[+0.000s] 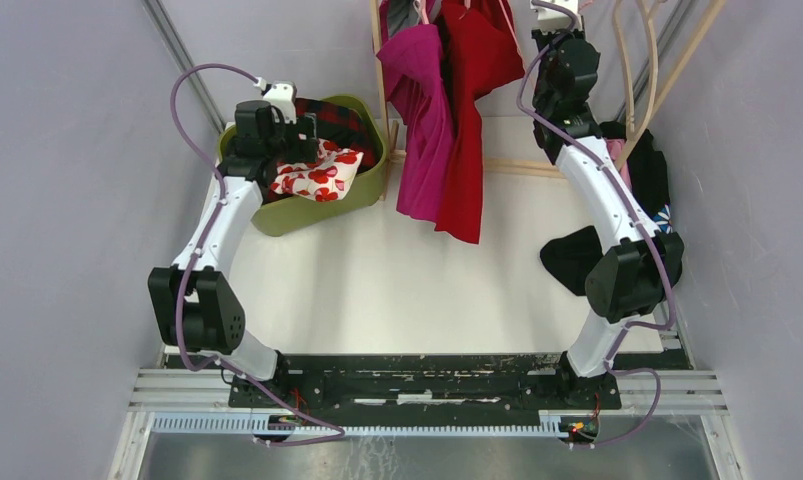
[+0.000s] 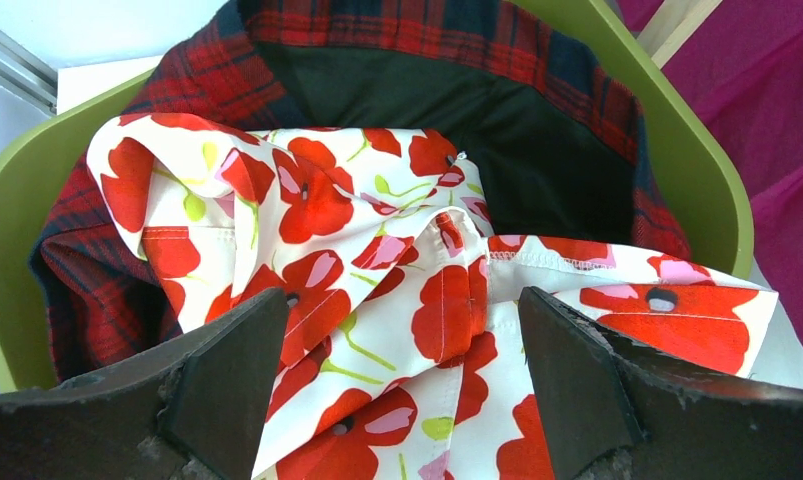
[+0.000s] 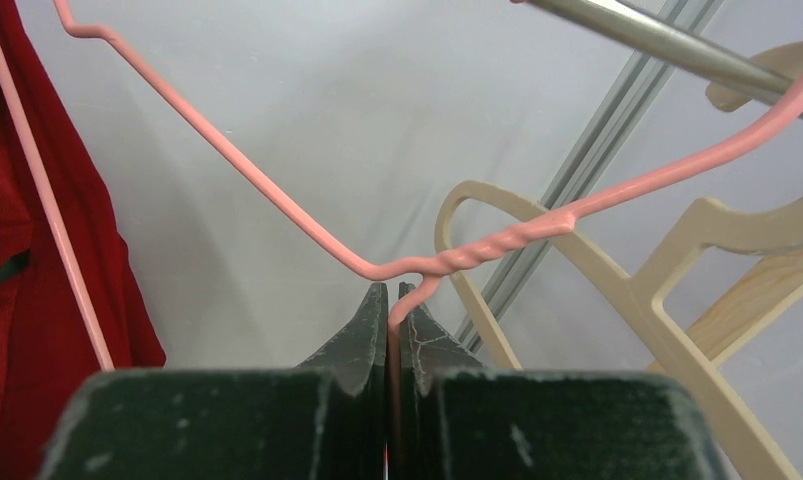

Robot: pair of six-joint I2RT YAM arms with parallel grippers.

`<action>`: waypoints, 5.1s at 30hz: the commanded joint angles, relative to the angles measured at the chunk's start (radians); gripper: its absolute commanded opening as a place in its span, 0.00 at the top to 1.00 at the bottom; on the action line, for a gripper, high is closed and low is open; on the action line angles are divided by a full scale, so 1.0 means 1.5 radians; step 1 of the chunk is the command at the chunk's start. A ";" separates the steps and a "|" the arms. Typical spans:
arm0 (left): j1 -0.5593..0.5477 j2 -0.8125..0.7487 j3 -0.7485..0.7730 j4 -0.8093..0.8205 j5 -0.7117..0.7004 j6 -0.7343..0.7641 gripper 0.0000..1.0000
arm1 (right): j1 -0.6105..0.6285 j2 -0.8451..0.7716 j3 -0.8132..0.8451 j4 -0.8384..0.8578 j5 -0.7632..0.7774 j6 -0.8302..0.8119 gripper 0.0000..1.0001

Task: Remove the skirt from the hanger
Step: Place the hanger at the clothesline, then pick up the hanger from the clothesline.

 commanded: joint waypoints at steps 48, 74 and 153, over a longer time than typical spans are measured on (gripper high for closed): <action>-0.003 -0.052 -0.021 -0.006 -0.037 0.010 0.07 | -0.055 0.175 0.218 -0.030 0.002 0.066 1.00; -0.004 -0.071 -0.039 -0.003 -0.043 0.009 0.05 | -0.057 0.000 0.099 -0.105 -0.056 0.086 0.53; -0.123 -0.132 -0.052 -0.074 -0.116 0.031 0.01 | 0.113 0.151 0.297 -0.338 -0.184 0.325 0.59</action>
